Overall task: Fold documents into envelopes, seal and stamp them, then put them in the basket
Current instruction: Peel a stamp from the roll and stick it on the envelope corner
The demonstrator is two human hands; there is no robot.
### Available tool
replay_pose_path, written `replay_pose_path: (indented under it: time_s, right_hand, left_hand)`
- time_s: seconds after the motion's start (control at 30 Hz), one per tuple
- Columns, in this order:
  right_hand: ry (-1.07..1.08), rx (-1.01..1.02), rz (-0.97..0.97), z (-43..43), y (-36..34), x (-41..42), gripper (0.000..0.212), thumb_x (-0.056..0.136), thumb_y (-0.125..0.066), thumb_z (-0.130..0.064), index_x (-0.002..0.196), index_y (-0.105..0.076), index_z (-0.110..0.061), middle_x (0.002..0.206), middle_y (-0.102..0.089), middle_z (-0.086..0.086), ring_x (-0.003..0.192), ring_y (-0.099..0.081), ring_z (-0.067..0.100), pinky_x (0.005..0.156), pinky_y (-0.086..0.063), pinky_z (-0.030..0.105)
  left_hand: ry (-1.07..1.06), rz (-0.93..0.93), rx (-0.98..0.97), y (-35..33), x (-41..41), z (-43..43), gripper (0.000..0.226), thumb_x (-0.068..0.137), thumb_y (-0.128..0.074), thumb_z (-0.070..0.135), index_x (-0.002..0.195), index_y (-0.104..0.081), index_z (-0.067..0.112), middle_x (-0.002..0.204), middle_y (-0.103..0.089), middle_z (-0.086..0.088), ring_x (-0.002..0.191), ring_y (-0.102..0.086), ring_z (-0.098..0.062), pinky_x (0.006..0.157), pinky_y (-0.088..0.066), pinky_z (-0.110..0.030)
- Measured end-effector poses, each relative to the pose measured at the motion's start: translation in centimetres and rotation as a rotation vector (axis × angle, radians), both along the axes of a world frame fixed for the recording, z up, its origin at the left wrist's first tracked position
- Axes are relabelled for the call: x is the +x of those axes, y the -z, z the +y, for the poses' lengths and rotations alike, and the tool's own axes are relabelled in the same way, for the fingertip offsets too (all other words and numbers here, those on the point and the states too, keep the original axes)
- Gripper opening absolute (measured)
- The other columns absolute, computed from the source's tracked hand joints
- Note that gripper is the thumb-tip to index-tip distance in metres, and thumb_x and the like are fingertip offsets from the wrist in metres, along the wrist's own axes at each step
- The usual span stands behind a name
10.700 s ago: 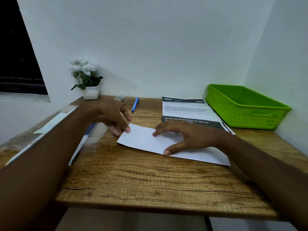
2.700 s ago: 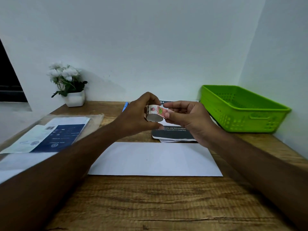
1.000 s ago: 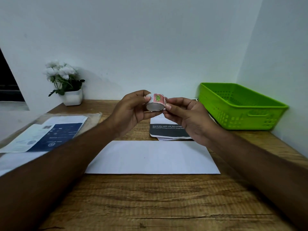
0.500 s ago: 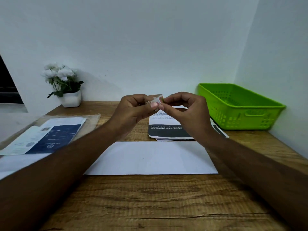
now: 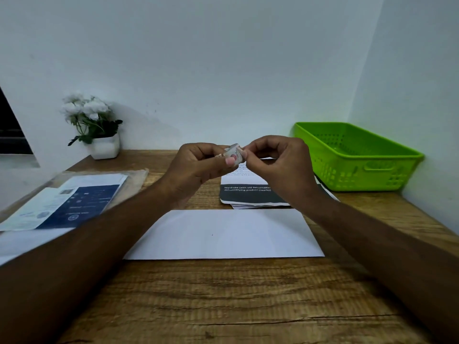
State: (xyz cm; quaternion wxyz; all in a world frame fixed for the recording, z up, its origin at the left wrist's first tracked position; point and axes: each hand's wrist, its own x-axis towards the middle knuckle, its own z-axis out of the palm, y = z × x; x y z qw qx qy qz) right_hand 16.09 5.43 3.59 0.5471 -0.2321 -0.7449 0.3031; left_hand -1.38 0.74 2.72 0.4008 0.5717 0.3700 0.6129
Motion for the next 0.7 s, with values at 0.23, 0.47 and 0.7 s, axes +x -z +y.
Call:
replay_pose_path:
  time_s: [0.23,0.47,0.7]
  right_hand:
    - [-0.133,-0.284,0.161,0.2,-0.9,0.4,0.013,0.088,-0.066,-0.006,0.075,-0.063,-0.010,0.064,-0.072,0.007,0.067,-0.074,0.024,0.064,-0.060,0.031]
    - [-0.244,-0.511,0.206,-0.2,-1.5,0.4,0.013,0.095,-0.056,-0.004,0.083,-0.058,-0.008,0.069,-0.073,0.008,0.072,-0.074,0.024,0.063,-0.059,0.025]
    - [-0.265,-0.549,0.234,-0.4,-1.5,0.3,0.014,0.097,-0.053,-0.005,0.083,-0.057,-0.007,0.075,-0.072,0.013,0.075,-0.074,0.024,0.065,-0.059,0.024]
  left_hand:
    - [0.056,-0.046,-0.006,-0.1,-0.2,-0.1,0.017,0.072,-0.068,0.001,0.065,-0.053,0.004,0.096,-0.071,-0.014,0.095,-0.067,-0.031,0.082,-0.056,-0.033]
    - [0.094,-0.073,0.003,-0.3,-0.6,-0.1,0.021,0.071,-0.065,-0.002,0.056,-0.058,0.012,0.095,-0.072,-0.011,0.090,-0.069,-0.026,0.081,-0.057,-0.032]
    - [0.127,-0.094,0.027,-0.2,-1.1,0.1,0.014,0.064,-0.071,0.007,0.061,-0.058,0.012,0.097,-0.070,-0.015,0.093,-0.067,-0.030,0.085,-0.056,-0.037]
